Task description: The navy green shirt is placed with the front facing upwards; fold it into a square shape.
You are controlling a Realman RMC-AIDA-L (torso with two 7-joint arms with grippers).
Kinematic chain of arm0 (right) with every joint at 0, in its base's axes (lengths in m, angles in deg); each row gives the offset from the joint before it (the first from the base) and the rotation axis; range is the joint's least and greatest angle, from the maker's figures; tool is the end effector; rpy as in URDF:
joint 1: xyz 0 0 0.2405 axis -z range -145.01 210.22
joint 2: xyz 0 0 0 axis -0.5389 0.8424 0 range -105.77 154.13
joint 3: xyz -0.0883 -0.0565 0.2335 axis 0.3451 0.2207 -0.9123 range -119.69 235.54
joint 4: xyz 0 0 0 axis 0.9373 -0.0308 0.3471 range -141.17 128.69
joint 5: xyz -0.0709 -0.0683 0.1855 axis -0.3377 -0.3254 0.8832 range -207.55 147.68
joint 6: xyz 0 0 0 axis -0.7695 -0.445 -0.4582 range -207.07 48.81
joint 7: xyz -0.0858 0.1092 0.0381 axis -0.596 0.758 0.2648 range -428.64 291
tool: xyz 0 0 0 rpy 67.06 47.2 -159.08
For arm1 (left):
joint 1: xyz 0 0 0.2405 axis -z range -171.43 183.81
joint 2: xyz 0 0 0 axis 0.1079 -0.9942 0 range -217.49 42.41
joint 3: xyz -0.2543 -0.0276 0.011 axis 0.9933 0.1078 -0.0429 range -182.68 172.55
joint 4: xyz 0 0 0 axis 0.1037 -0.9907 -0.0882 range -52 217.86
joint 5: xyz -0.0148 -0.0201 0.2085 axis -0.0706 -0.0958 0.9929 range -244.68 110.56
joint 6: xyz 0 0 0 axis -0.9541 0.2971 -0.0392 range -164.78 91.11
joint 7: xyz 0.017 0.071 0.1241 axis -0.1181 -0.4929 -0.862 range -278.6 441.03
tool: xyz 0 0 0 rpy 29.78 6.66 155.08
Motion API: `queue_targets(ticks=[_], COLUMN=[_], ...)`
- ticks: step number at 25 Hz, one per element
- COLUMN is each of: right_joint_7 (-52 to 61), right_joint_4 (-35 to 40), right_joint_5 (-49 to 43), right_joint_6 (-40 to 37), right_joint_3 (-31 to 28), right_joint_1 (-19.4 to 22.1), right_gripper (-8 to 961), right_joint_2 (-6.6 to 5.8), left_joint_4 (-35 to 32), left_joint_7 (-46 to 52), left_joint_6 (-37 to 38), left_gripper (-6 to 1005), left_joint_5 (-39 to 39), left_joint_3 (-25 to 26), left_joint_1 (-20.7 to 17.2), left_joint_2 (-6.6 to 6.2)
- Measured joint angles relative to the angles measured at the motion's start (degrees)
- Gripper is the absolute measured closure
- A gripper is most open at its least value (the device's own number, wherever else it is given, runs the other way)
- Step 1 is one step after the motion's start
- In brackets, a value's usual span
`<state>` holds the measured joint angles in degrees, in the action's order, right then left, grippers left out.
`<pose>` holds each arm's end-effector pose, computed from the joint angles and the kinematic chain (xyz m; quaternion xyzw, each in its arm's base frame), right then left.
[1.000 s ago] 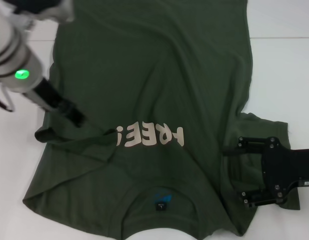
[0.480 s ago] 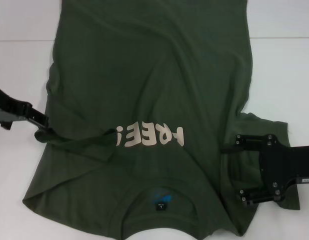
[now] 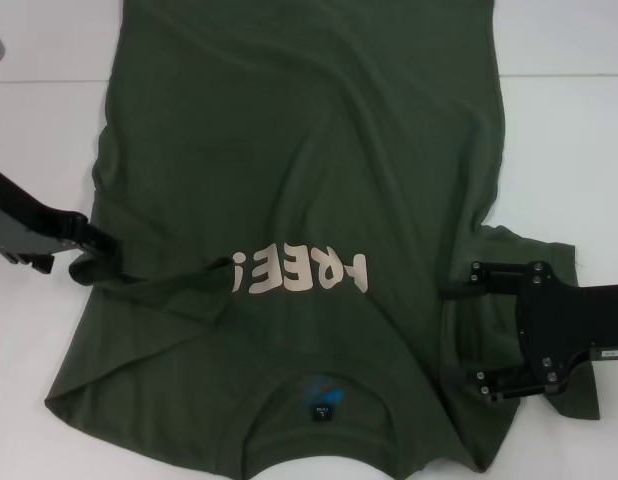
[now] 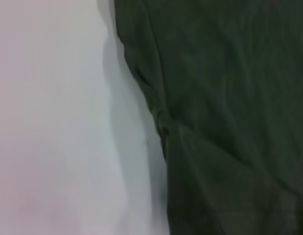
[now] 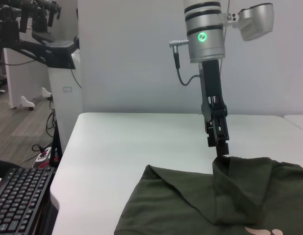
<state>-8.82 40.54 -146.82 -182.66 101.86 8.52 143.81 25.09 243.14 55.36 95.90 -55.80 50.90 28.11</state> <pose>0.2633 0.2810 0.0094 -0.9740 0.0059 0.2156 0.0698 -0.2446 0.3884 0.0597 -0.7432 -0.6122 0.1450 0.2276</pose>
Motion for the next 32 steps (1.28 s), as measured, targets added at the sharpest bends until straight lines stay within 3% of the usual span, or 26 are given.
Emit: queue_targets(ticks=[9, 19, 32], right_joint_7=[-0.6, -0.6, -0.58], right_joint_4=[-0.49, -0.55, -1.43], right_joint_5=[-0.13, -0.27, -0.28], right_joint_6=[0.1, 0.09, 0.12], right_joint_3=[0.33, 0.36, 0.25], right_joint_1=[0.01, 0.01, -0.01], right_gripper=[120, 123, 127], right_joint_2=[-0.01, 0.04, 0.04], left_joint_4=[3.28, 4.83, 6.04], left_joint_7=[-0.02, -0.6, -1.3], left_joint_6=[-5.33, -7.86, -10.01], left_gripper=[63, 62, 391], left_joint_5=[0.53, 0.7, 0.69], left_joint_3=[-1.0, -3.15, -3.35], left_joint_1=[1.17, 1.08, 1.36], left_joint_2=[0.75, 0.66, 0.36])
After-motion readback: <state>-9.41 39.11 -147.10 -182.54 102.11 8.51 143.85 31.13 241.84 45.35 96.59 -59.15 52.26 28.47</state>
